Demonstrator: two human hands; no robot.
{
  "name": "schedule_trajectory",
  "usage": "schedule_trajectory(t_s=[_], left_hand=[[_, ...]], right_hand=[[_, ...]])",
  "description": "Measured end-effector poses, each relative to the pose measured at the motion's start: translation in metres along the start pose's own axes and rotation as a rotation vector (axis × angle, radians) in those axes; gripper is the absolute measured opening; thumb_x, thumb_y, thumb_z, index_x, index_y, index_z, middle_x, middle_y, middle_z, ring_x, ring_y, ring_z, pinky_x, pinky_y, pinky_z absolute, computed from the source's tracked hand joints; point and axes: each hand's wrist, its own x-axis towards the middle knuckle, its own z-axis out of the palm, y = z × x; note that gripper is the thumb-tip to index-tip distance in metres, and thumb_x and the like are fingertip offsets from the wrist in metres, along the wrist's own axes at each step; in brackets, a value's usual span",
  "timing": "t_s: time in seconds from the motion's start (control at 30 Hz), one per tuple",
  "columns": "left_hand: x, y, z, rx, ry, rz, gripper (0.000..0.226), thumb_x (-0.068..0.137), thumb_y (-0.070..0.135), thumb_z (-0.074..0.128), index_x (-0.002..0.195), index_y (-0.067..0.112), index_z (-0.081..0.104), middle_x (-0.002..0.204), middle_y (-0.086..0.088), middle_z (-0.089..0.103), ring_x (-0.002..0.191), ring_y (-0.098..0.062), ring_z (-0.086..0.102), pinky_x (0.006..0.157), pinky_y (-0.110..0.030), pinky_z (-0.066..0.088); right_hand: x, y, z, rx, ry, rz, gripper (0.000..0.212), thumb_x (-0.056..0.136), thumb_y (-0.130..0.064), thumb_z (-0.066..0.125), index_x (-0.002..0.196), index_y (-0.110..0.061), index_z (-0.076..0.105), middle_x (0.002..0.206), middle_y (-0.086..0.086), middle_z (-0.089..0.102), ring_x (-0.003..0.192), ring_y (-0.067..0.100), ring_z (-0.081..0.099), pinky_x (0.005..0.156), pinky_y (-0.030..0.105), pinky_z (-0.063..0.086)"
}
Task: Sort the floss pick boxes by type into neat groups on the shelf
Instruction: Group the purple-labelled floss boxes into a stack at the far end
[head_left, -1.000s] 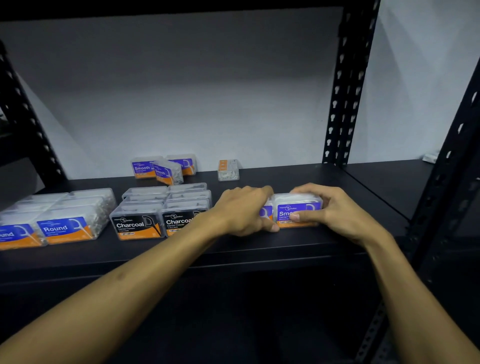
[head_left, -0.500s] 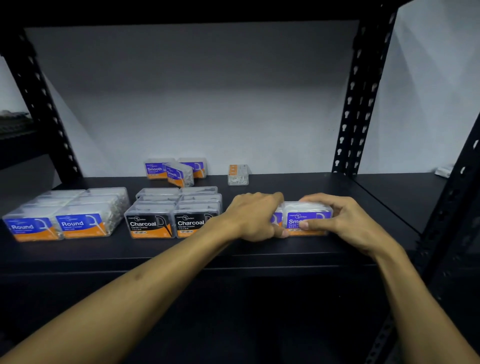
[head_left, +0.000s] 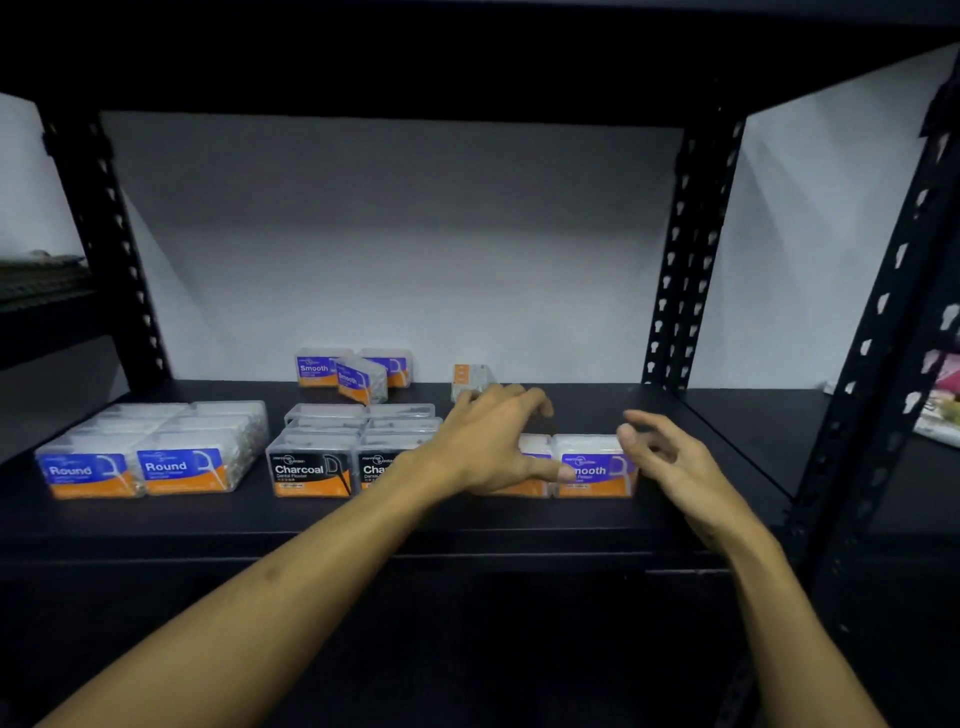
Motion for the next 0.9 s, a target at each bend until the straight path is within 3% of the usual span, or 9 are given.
schedule_trajectory(t_s=[0.1, 0.17, 0.23, 0.33, 0.47, 0.57, 0.7, 0.9], left_hand=[[-0.012, -0.009, -0.021, -0.114, 0.029, -0.030, 0.066, 0.076, 0.071, 0.064, 0.125, 0.027, 0.055, 0.129, 0.005, 0.060, 0.120, -0.015, 0.054, 0.103, -0.044, 0.043], [-0.020, -0.019, -0.035, -0.153, 0.037, -0.056, 0.059, 0.080, 0.065, 0.065, 0.124, 0.027, 0.056, 0.130, 0.004, 0.060, 0.119, -0.014, 0.055, 0.102, -0.042, 0.047], [-0.030, -0.037, -0.050, -0.175, 0.042, -0.088, 0.054, 0.083, 0.060, 0.066, 0.125, 0.027, 0.055, 0.131, 0.005, 0.060, 0.120, -0.013, 0.055, 0.100, -0.041, 0.049], [-0.042, -0.072, -0.070, -0.200, 0.069, -0.142, 0.047, 0.084, 0.051, 0.070, 0.123, 0.028, 0.056, 0.128, 0.005, 0.062, 0.117, -0.012, 0.057, 0.099, -0.040, 0.050], [-0.054, -0.123, -0.094, -0.178, 0.114, -0.214, 0.036, 0.089, 0.035, 0.069, 0.121, 0.021, 0.061, 0.120, 0.004, 0.065, 0.106, -0.010, 0.057, 0.088, -0.024, 0.043], [-0.052, -0.166, -0.103, -0.165, 0.098, -0.290, 0.033, 0.090, 0.030, 0.067, 0.121, 0.021, 0.061, 0.121, 0.001, 0.065, 0.105, -0.014, 0.059, 0.090, -0.028, 0.046], [-0.037, -0.221, -0.106, -0.103, 0.041, -0.378, 0.036, 0.091, 0.025, 0.067, 0.126, 0.018, 0.059, 0.128, -0.005, 0.063, 0.110, -0.022, 0.061, 0.095, -0.033, 0.048], [-0.005, -0.281, -0.089, 0.009, -0.090, -0.430, 0.045, 0.091, 0.022, 0.066, 0.134, 0.019, 0.054, 0.139, -0.011, 0.054, 0.122, -0.027, 0.054, 0.096, -0.031, 0.041]], right_hand=[[-0.010, -0.005, 0.005, -0.016, 0.069, 0.002, 0.071, 0.064, -0.089, 0.058, 0.114, -0.039, 0.063, 0.112, -0.003, 0.072, 0.109, 0.013, 0.067, 0.101, 0.040, 0.051], [-0.016, -0.011, 0.010, -0.062, 0.119, -0.009, 0.062, 0.077, -0.077, 0.057, 0.117, -0.030, 0.064, 0.113, -0.001, 0.070, 0.105, 0.008, 0.065, 0.088, 0.026, 0.051], [-0.016, -0.019, 0.018, -0.144, 0.165, -0.033, 0.062, 0.080, -0.066, 0.057, 0.122, -0.021, 0.064, 0.115, -0.001, 0.069, 0.104, 0.005, 0.064, 0.079, 0.021, 0.048], [-0.005, -0.034, 0.030, -0.307, 0.203, -0.078, 0.060, 0.082, -0.061, 0.063, 0.126, -0.020, 0.063, 0.121, -0.002, 0.065, 0.110, 0.013, 0.062, 0.088, 0.031, 0.050], [0.031, -0.066, 0.052, -0.592, 0.180, -0.179, 0.048, 0.087, -0.050, 0.069, 0.128, -0.025, 0.061, 0.125, -0.002, 0.062, 0.119, 0.019, 0.056, 0.104, 0.050, 0.045], [0.060, -0.092, 0.077, -0.649, 0.088, -0.214, 0.044, 0.089, -0.042, 0.070, 0.127, -0.023, 0.061, 0.122, 0.000, 0.063, 0.113, 0.020, 0.058, 0.098, 0.045, 0.049], [0.102, -0.108, 0.126, -0.761, -0.163, -0.203, 0.043, 0.092, -0.039, 0.068, 0.131, -0.023, 0.057, 0.121, -0.001, 0.060, 0.108, 0.019, 0.058, 0.093, 0.037, 0.051], [0.163, -0.107, 0.195, -0.877, -0.427, -0.236, 0.042, 0.094, -0.035, 0.066, 0.130, -0.017, 0.057, 0.126, 0.005, 0.061, 0.100, 0.017, 0.056, 0.086, 0.025, 0.042]])
